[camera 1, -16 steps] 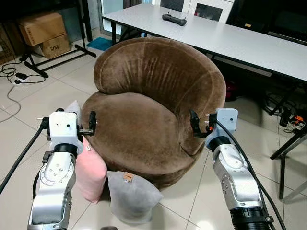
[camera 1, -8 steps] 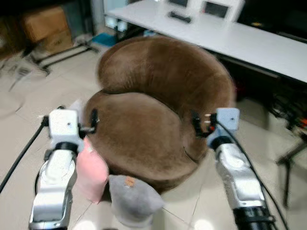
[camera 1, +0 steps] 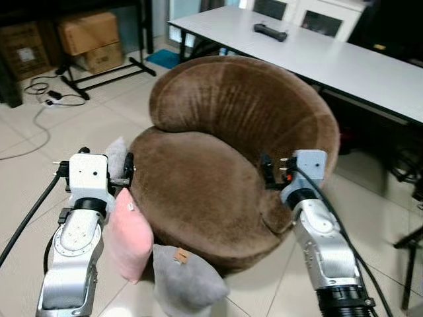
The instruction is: Move the pillow to the sofa from floor
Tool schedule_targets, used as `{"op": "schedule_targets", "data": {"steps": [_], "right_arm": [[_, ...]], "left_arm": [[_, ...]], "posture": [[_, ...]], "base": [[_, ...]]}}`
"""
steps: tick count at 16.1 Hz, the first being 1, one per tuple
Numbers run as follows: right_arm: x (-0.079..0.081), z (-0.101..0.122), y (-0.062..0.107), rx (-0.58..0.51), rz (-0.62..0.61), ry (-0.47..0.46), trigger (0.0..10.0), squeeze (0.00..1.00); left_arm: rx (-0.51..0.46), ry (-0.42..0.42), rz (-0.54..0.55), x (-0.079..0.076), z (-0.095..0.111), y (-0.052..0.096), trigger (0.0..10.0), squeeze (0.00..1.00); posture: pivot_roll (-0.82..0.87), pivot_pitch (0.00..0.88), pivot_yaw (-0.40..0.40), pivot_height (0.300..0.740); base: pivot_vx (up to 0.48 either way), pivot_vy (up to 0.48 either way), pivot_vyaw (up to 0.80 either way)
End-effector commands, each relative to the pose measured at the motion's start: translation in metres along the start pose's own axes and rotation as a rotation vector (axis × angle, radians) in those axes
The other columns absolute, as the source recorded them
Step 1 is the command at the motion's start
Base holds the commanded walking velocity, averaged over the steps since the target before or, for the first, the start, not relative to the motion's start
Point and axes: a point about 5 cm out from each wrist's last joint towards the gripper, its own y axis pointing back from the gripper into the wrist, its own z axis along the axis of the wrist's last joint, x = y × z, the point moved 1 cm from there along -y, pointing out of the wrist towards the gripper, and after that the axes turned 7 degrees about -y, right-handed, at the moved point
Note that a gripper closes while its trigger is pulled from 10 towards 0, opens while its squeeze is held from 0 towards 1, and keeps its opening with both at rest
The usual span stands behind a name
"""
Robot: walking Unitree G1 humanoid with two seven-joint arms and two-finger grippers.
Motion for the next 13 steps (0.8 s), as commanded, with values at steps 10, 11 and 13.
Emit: {"op": "schedule_targets", "data": {"steps": [10,11,13], "right_arm": [[-0.0019,-0.0024,0.0051,0.008,0.005,-0.027,10.0,0.0],[-0.0011,-0.0019,0.0052,0.004,0.011,-0.028,10.0,0.0],[-0.0007,-0.0022,0.0052,0.008,0.015,-0.027,10.0,0.0]], "left_arm": [[-0.013,-0.005,0.005,0.0022,-0.0028,0.0051,10.0,0.0],[-0.011,0.004,0.01,0.0017,-0.0031,0.0056,10.0,0.0],[-0.016,0.012,0.011,0.0003,-0.0017,0.0059,10.0,0.0]], "posture": [[0.16,0.0,-0.102,0.63],[0.16,0.0,-0.104,0.625],[0.16,0.0,-0.104,0.625]], "base": [[0.0,0.0,0.0],[0.0,0.0,0.0],[0.0,0.0,0.0]]}}
